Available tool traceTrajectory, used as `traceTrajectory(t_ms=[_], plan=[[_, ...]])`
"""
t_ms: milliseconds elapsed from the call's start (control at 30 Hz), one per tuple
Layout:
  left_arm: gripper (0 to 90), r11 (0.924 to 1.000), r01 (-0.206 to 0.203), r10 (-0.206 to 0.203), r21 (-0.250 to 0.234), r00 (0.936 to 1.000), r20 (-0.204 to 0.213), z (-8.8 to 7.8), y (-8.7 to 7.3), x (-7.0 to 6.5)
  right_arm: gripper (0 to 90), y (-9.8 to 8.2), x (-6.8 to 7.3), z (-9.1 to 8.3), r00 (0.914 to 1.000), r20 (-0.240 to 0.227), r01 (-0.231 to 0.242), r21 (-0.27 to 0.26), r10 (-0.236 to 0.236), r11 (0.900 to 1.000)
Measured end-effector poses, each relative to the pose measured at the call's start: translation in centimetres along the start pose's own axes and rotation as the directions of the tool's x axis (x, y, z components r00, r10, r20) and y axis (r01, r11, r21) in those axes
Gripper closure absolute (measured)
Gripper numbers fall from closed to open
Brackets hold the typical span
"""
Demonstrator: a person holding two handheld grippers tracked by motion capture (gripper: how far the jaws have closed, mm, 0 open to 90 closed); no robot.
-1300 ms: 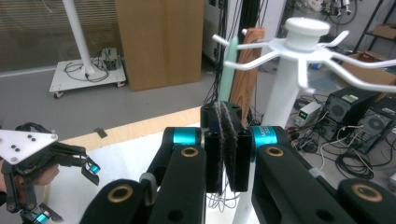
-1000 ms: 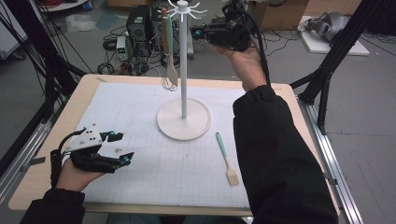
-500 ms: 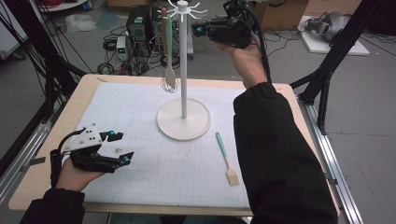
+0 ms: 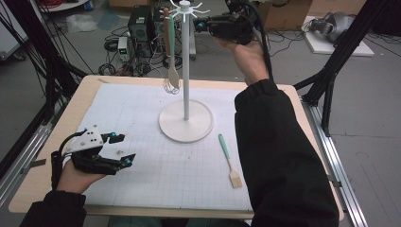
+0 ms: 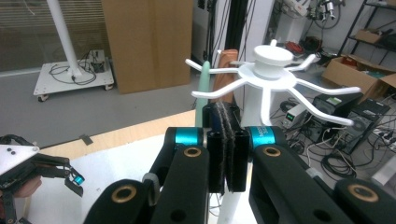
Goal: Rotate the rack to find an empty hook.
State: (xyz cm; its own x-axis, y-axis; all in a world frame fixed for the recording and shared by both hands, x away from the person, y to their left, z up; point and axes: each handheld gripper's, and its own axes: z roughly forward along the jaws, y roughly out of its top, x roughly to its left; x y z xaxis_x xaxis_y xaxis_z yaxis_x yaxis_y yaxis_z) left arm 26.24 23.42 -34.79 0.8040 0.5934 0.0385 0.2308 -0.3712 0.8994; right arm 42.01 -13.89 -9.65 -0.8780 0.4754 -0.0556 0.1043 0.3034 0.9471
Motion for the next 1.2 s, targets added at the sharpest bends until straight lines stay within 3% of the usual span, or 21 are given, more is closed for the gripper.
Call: traceTrajectory(t_ms=[767,1067,1200], plan=[[24.5,1.0,-0.002,0.002,-0.004,1.0,-0.001,-0.1,0.1,0.0,89.2,0.9,1.2,1.9,1.0,0.004,0.006,0.012,-0.006,1.0],[24.5,1.0,-0.003,0.003,-0.003,1.0,0.0,-0.1,0.1,0.0,89.1,0.5,1.4,1.4,0.9999,-0.008,0.009,0.004,-0.009,1.0],[24.5,1.0,-0.001,0.001,0.001,1.0,0.005,0.0,0.0,0.0,85.8,-0.3,1.4,0.8,0.9998,-0.016,-0.011,0.002,0.011,1.0]])
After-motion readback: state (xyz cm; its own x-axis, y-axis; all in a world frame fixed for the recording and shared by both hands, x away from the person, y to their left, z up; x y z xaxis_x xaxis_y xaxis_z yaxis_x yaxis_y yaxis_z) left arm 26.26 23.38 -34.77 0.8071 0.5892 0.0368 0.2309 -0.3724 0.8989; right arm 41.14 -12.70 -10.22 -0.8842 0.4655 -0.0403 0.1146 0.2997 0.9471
